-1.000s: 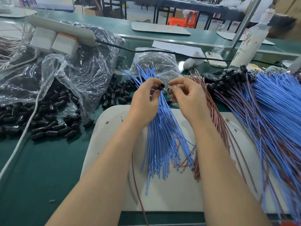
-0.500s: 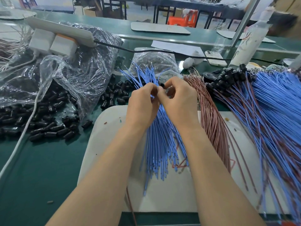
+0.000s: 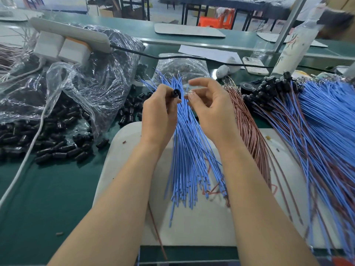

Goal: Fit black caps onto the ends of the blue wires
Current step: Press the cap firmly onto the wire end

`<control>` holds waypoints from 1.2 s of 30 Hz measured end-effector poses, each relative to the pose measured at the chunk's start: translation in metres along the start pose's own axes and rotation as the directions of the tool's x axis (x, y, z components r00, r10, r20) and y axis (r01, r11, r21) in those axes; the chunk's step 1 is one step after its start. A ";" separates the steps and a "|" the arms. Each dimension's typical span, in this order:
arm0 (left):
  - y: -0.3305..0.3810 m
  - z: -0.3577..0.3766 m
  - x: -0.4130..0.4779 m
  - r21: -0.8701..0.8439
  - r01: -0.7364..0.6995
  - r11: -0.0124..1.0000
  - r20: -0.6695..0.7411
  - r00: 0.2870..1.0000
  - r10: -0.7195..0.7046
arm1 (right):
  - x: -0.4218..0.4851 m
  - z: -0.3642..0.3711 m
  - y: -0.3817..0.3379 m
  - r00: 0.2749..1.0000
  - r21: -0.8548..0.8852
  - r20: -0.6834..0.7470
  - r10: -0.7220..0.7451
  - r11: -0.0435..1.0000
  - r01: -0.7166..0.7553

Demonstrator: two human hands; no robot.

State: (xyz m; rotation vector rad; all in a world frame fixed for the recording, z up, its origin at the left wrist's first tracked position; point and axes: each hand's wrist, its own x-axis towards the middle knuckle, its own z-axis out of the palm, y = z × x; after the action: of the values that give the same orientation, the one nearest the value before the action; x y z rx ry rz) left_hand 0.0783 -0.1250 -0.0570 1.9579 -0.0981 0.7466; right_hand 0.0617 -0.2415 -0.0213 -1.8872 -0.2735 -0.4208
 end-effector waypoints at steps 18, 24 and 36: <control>0.005 -0.001 -0.002 0.086 -0.040 0.996 0.015 0.999 0.038 | -0.004 0.003 -0.007 0.986 -0.137 -0.051 -0.157 0.979 0.149; 0.005 -0.001 -0.002 0.183 -0.057 0.982 0.020 0.998 0.054 | -0.004 0.003 -0.004 0.981 -0.261 -0.066 -0.180 0.952 0.157; 0.007 -0.002 -0.003 0.133 -0.126 0.983 0.253 0.963 0.089 | 0.007 -0.015 0.013 0.999 -0.276 -0.035 -0.019 0.961 0.008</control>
State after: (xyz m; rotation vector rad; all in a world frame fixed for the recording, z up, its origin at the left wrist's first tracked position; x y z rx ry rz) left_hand 0.0723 -0.1273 -0.0526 2.1961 -0.3096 0.5906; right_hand 0.0704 -0.2601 -0.0249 -2.1484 -0.2104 -0.5249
